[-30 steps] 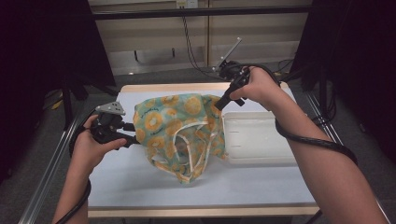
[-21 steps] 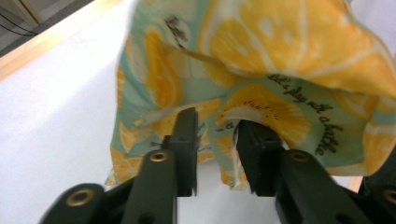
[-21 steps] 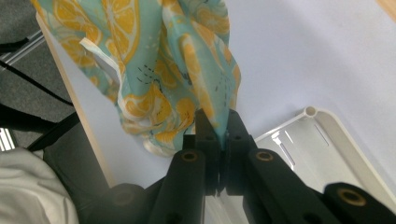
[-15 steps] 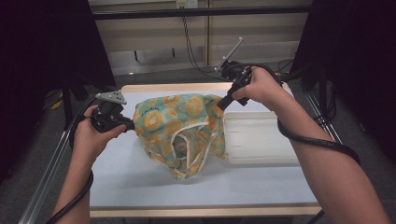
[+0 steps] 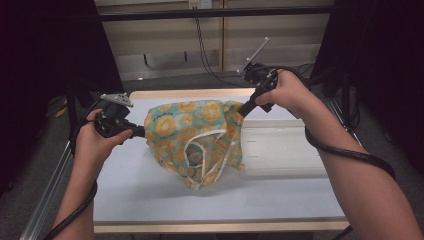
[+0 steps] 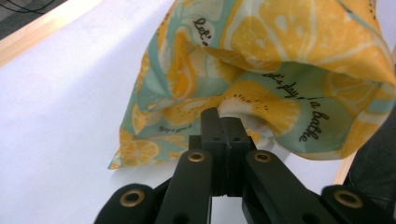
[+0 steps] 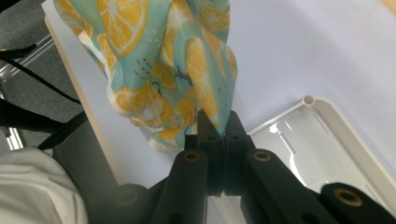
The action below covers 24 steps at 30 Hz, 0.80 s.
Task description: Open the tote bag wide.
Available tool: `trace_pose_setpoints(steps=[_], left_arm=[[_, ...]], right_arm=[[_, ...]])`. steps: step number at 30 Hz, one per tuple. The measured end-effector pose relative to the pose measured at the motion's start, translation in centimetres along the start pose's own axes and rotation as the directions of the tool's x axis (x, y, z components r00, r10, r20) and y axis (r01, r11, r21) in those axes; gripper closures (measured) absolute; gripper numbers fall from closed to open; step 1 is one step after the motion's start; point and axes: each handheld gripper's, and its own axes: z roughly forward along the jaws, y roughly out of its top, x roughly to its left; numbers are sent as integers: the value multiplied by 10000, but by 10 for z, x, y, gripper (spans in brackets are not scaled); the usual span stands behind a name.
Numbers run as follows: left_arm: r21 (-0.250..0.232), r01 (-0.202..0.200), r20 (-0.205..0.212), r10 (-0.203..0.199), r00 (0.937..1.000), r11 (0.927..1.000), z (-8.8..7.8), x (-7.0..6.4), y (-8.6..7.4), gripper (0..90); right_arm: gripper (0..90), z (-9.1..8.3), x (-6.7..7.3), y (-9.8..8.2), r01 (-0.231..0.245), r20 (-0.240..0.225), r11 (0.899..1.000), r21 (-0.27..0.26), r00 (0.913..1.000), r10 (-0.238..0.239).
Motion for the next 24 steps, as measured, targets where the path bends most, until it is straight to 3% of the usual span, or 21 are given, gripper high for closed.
trace_pose_setpoints(steps=[3,8,15,17,20,24], left_arm=[[141,72,-57,-71,10000,9999,0,4,2,900],[124,116,-72,-115,9999,9999,1,5,4,900],[127,335,-138,-333,9993,9994,-2,10,6,900],[329,413,-93,-410,9991,9986,2,12,5,900],[427,373,-49,-372,9993,9984,5,12,4,900],[539,495,-87,-491,9988,9973,8,14,0,900]], right_arm=[[895,-3,-2,1,-84,53,9996,-287,9999,86],[900,-8,-3,3,-160,-82,9993,-338,9998,158],[899,-10,-4,9,-209,124,9985,-511,9997,215],[900,-10,-6,9,-287,354,9991,-322,9989,298],[900,-5,-8,8,-246,324,9997,-51,9992,248],[900,-2,-12,2,-288,467,9996,-17,9985,289]])
